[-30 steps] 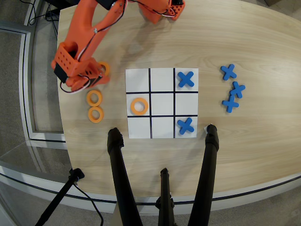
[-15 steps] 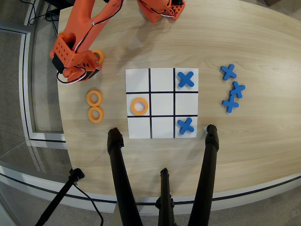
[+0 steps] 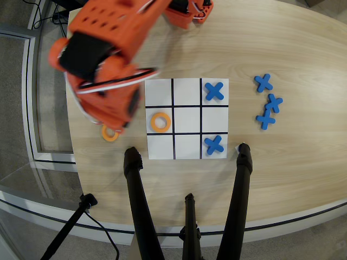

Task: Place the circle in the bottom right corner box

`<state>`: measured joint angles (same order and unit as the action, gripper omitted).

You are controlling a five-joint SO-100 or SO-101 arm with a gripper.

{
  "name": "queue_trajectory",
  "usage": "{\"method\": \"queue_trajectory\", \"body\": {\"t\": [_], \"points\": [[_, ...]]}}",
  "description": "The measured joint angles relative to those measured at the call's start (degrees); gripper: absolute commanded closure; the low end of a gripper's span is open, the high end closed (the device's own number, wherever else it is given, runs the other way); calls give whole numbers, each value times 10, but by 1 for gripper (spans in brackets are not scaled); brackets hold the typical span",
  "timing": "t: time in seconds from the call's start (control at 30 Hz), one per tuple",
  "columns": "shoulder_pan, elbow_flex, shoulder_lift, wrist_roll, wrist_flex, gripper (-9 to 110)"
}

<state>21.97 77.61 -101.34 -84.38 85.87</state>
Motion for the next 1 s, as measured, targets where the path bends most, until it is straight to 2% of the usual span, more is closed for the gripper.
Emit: {"method": "queue_trajectory", "body": {"t": [0.13, 0.27, 0.7, 1.0], "points": [[-86, 68, -45, -1, 11, 102], [-134, 183, -54, 0, -40, 102], [-116, 450, -11, 2, -316, 102], [-93, 495, 11, -3, -359, 102]]}}
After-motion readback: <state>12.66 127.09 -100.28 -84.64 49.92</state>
